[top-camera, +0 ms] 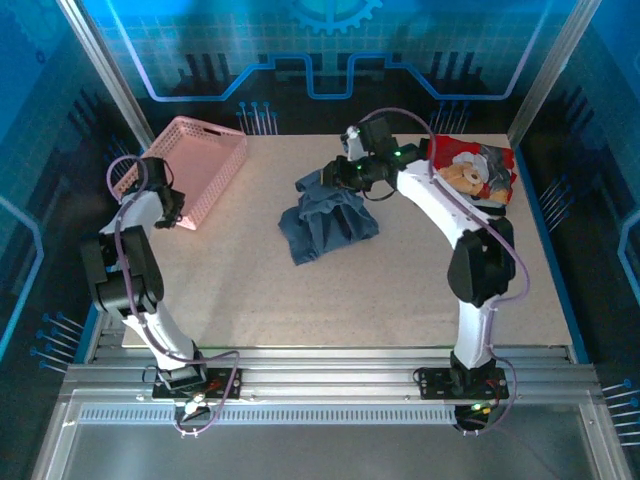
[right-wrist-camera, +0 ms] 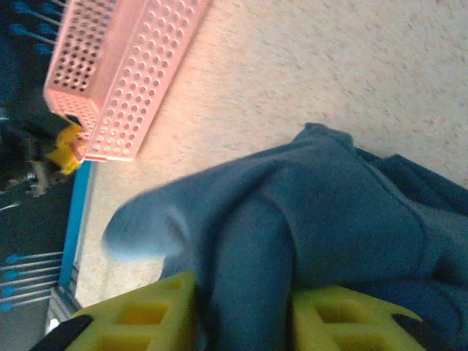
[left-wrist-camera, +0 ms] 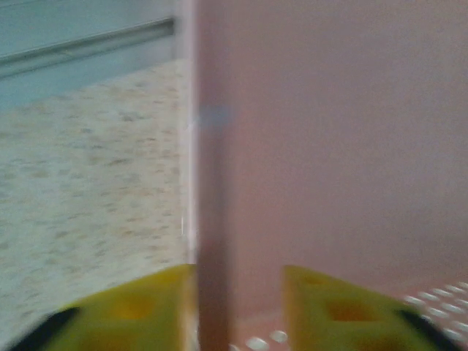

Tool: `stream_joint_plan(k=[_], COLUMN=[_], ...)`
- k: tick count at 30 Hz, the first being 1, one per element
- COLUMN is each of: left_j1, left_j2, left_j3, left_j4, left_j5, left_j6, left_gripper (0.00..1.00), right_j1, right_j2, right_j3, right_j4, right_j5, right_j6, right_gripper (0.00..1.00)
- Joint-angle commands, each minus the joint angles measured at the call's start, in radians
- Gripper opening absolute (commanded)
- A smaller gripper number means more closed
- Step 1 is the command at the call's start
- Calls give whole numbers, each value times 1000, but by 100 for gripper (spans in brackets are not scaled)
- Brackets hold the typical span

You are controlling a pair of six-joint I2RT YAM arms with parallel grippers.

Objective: Fold and stack the t-shirts

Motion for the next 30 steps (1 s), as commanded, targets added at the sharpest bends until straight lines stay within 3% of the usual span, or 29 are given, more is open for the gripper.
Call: stream_joint_plan(k=[1,3,4,6,11,15,17,19,22,26,30], left_j1=[-3,-7,-9,-19,-76,-196,-264,-310,-307,-332,-444], left_j2=[2,-13,-21,-46,-158,-266,-315,-366,-424,-492,-501], left_j3=[49,53,59,61,17,-47,-88,-144,-227,-235,-270], left_j4=[84,84,77,47,-13,-70,-99,-124,-124,-117,-153], left_j5=[127,165,194,217,269,284,278,249,224,276,302], left_j6=[54,75,88,117,184,240,248,242,213,237,274], left_gripper=[66,79,91,94,95,95,95,95,95,95,91], right_j1=[-36,-55,-60,-72,-107,-129,-162,-183,-163,-111,-66], right_j2=[71,77,61,4,-190,-301,-323,-330,-302,-228,-128], right_j3=[72,98,89,38,-127,-235,-283,-333,-358,-328,-285], right_j4=[-71,-139,-153,-160,-170,-205,-195,-130,-63,-51,-58], right_j5=[28,39,47,70,126,195,139,28,-57,-84,-61], right_j6=[-27,-34,-39,-53,-88,-172,-154,-105,-76,-114,-181], right_gripper=[54,65,70,76,79,79,79,77,76,75,71])
